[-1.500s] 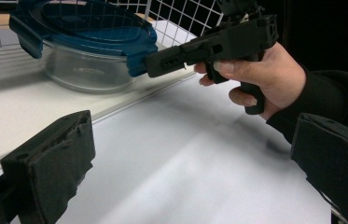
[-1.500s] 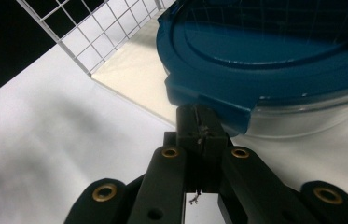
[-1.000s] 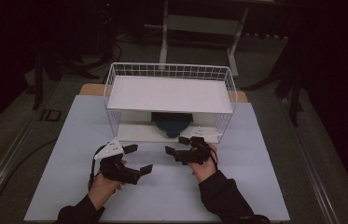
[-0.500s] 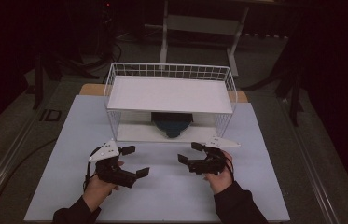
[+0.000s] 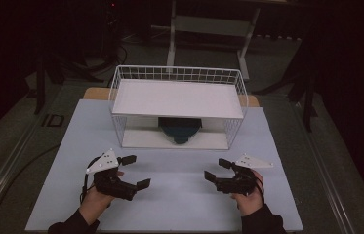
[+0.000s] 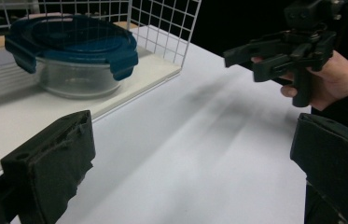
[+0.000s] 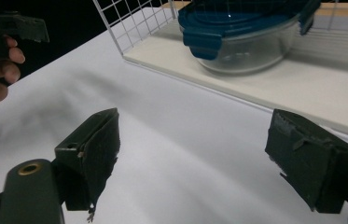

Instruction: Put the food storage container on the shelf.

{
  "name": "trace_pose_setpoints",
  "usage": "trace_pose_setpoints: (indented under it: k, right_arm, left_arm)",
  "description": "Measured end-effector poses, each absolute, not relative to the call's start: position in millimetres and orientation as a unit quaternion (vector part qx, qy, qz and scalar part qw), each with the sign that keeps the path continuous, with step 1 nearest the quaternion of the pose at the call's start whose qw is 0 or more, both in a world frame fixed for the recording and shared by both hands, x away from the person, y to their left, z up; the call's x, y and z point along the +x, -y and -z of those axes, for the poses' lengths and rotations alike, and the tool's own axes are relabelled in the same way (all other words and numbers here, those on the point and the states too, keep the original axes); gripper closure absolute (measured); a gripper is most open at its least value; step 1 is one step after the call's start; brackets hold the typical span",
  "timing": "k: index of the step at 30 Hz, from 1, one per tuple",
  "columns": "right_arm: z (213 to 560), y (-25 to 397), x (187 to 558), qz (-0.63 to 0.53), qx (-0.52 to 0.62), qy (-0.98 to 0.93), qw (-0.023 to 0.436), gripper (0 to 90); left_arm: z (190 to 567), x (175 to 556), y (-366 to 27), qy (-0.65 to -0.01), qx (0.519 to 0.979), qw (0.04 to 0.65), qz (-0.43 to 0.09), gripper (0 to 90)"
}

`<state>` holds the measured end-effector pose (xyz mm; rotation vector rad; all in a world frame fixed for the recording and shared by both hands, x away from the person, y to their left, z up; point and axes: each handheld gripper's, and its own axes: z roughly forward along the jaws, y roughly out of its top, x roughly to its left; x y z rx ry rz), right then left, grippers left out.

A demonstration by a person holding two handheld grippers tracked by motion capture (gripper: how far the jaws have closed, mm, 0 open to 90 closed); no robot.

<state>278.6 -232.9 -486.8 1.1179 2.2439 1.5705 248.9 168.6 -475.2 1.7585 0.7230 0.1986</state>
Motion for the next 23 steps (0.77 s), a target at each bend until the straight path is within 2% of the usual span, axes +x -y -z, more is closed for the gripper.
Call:
trace_pose_setpoints:
  k: [11,23]
  right_arm:
    - [495.7,255.4,260.8,-0.52,0.381,-0.758,0.1,17.4]
    - [502.5,263.2,262.8,-0.512,0.39,-0.758,0.107,17.6]
  left_arm:
    - [481.5,245.2,-168.3,-0.307,0.758,0.57,-0.079,0.2]
    - [483.3,245.5,-166.8,-0.306,0.755,0.575,-0.075,0.2]
